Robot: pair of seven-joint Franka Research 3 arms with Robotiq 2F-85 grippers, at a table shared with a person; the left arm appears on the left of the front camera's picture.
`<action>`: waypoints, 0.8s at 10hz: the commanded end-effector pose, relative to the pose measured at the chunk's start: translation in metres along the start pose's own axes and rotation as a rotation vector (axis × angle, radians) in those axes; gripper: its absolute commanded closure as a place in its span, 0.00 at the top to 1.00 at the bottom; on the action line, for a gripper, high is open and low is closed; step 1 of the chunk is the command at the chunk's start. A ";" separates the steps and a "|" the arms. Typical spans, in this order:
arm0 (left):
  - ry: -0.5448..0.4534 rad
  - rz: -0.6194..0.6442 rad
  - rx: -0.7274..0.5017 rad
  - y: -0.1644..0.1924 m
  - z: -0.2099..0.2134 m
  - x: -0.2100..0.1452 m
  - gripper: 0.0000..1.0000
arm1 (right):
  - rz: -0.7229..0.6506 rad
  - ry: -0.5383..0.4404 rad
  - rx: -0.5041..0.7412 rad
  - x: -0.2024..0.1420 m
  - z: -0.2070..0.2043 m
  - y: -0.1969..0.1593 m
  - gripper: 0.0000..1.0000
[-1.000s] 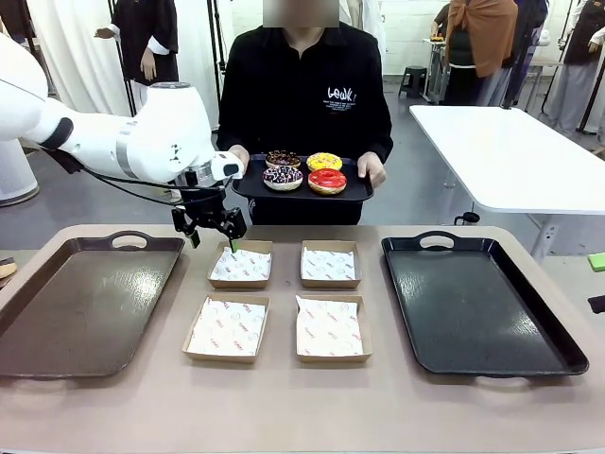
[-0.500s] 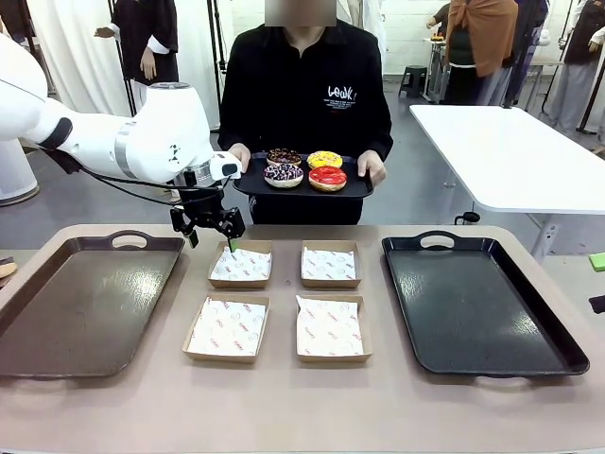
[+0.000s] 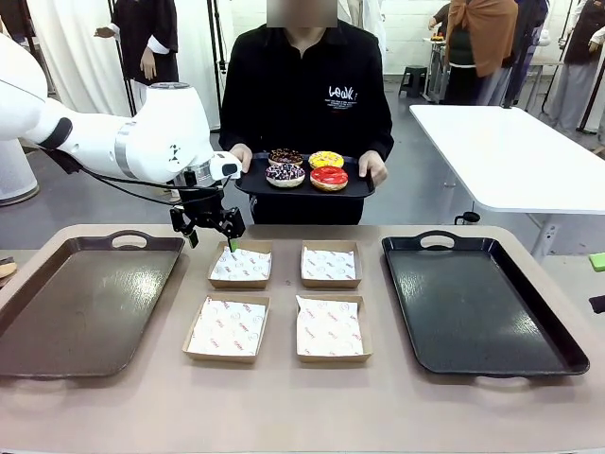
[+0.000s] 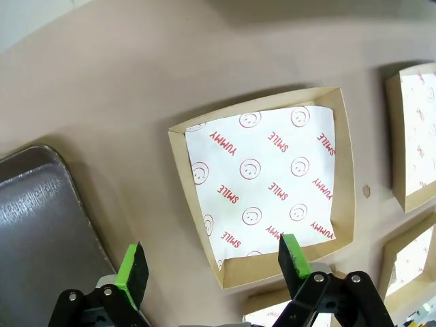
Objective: Individually package the donuts and arrange them on the tray.
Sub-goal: Pick up one Paper togo box.
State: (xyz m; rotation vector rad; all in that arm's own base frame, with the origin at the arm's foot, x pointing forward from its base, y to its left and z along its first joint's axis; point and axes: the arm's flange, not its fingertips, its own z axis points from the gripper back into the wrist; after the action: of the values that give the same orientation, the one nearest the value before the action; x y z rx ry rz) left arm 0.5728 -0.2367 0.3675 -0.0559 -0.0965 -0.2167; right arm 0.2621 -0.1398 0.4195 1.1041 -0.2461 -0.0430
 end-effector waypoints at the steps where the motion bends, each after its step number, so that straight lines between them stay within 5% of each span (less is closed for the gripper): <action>1: -0.041 0.120 0.066 -0.005 0.000 0.002 1.00 | 0.007 -0.014 0.025 0.002 0.000 0.000 1.00; 3: -0.044 0.219 0.076 -0.005 -0.008 -0.012 1.00 | 0.007 -0.014 0.025 0.002 0.000 0.000 1.00; 8: -0.019 0.188 0.056 -0.004 -0.036 -0.013 1.00 | 0.007 -0.014 0.025 0.002 0.000 0.000 1.00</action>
State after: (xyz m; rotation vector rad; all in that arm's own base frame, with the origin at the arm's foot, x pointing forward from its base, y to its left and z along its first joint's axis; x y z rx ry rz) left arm 0.5627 -0.2387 0.3354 -0.0216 -0.0812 -0.0153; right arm 0.2621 -0.1398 0.4195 1.1040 -0.2461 -0.0429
